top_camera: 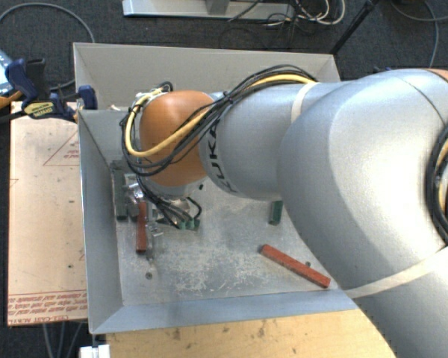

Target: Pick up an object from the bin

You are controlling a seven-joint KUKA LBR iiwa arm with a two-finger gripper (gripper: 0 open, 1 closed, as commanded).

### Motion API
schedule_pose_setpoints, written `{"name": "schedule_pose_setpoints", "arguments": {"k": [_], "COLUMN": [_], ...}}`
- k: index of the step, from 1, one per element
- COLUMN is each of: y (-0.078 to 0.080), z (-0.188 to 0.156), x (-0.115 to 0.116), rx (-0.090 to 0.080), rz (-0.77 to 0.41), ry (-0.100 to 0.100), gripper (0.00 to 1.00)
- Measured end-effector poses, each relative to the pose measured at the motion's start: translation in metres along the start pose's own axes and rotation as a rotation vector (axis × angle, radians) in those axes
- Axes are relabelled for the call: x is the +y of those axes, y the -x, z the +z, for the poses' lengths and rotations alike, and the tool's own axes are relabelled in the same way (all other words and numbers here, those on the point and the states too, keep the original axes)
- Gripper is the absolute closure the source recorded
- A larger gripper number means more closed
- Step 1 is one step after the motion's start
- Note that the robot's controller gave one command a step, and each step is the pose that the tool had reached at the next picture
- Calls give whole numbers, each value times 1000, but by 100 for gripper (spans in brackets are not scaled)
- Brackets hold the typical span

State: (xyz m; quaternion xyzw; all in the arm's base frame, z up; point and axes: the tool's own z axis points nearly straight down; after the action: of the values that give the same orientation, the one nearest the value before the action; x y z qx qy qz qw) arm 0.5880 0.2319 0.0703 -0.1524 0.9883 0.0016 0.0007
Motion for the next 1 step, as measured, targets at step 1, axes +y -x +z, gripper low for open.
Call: {"name": "schedule_pose_setpoints", "arguments": {"k": [1], "y": [2], "z": [-2], "x": [-2], "rx": [-5], "rz": [2], "ry": [-2], "gripper": [100]}}
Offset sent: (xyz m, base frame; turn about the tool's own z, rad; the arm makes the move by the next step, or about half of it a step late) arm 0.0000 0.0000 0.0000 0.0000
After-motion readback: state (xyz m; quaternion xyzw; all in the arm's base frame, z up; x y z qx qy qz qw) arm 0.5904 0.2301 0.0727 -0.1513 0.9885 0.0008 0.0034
